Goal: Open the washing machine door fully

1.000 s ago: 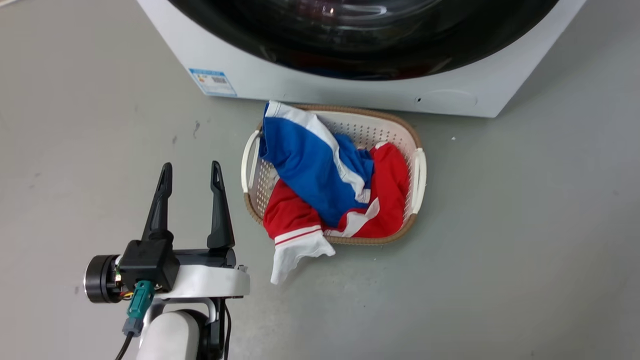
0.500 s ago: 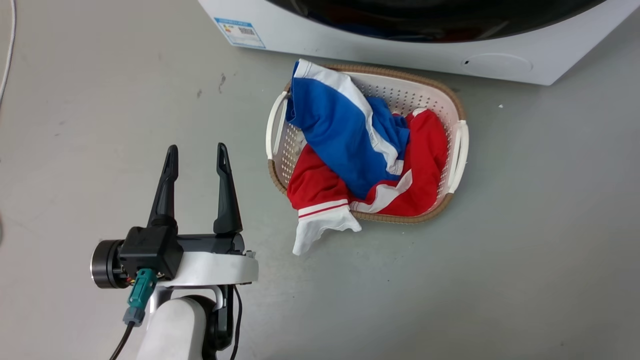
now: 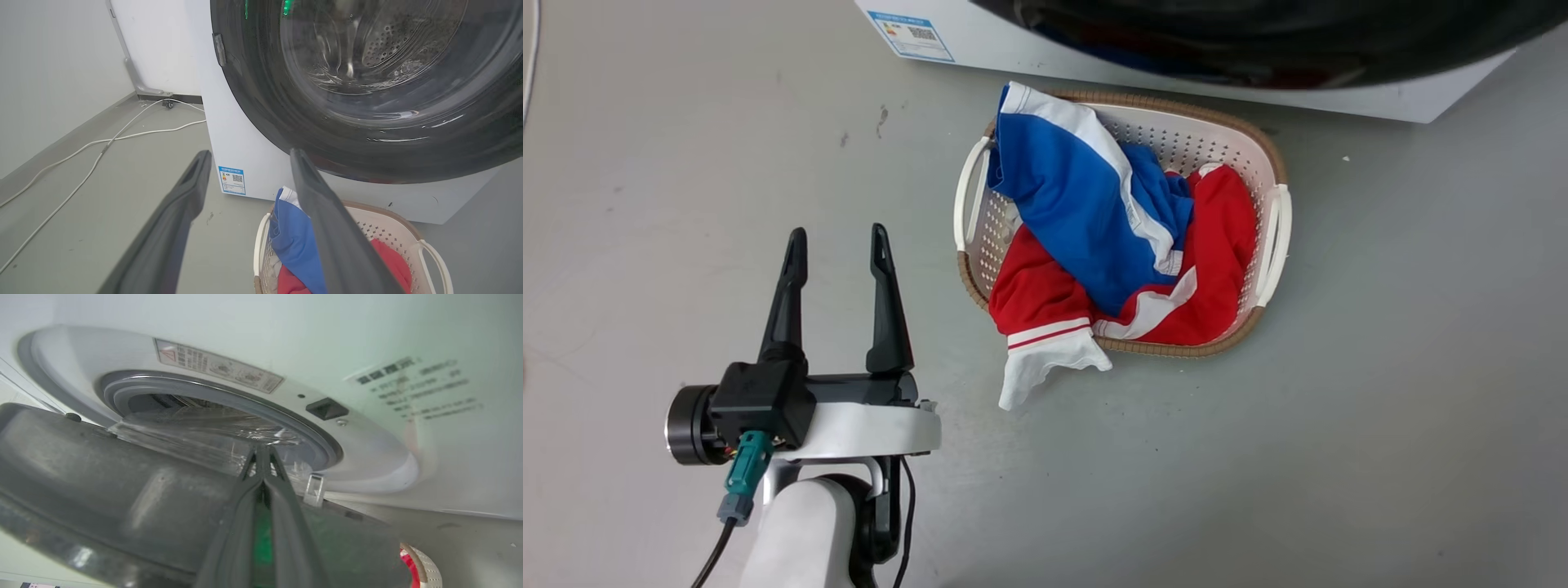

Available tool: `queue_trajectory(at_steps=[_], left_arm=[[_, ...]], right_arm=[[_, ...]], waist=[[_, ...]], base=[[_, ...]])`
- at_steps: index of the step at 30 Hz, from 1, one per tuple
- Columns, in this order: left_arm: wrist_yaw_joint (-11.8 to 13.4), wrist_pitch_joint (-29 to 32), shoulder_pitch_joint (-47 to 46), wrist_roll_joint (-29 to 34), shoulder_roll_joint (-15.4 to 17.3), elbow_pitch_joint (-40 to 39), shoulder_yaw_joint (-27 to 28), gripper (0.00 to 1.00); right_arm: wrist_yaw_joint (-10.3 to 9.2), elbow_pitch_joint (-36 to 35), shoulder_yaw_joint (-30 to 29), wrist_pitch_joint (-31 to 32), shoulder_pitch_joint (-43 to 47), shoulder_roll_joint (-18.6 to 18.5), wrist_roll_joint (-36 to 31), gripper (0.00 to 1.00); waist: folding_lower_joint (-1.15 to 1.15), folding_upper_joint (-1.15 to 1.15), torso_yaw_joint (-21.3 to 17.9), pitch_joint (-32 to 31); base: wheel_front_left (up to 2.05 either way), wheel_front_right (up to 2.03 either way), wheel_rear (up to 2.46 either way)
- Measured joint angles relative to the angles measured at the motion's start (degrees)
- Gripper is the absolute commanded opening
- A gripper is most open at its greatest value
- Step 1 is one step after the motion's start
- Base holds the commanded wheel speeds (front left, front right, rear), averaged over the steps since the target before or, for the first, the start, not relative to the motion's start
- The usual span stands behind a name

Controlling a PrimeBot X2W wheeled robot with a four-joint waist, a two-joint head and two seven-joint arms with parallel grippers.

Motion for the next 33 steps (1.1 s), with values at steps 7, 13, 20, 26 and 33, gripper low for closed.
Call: queue_trajectory(at_steps=[7, 13, 20, 26, 33], left_arm=[[-0.6, 0.0, 0.1, 1.0, 0.0, 0.2, 1.4, 1.00], [-1.0, 0.0, 0.9, 1.7, 0.0, 0.5, 2.2, 1.00], [-1.3, 0.0, 2.8, 2.5, 0.0, 0.7, 3.5, 1.00], [-1.7, 0.0, 3.7, 3.0, 0.0, 1.1, 4.1, 1.00], [-2.1, 0.0, 5.5, 3.6, 0.0, 1.6, 4.7, 1.00]], right_arm=[[0.00, -5.5, 2.2, 3.5, 6.8, 0.6, 0.7, 0.00], [-0.01, -10.6, 2.8, 5.3, 12.7, 0.8, 2.4, 0.00], [-0.01, -16.5, 4.1, 6.8, 21.2, 2.1, 4.4, 0.00], [-0.01, -21.8, 4.8, 6.6, 28.1, 4.1, 6.3, 0.00], [-0.02, -28.8, 6.7, 5.8, 36.1, 7.2, 8.5, 0.00]], waist=[[0.00, 0.00, -1.7, -1.6], [0.00, 0.00, -3.1, -3.6], [0.00, 0.00, -4.9, -6.3], [-0.01, 0.00, -6.2, -8.6], [-0.01, 0.00, -6.8, -11.8]], base=[[0.00, 0.00, 0.00], [0.00, 0.00, 0.00], [0.00, 0.00, 0.00], [0.00, 0.00, 0.00], [0.00, 0.00, 0.00]])
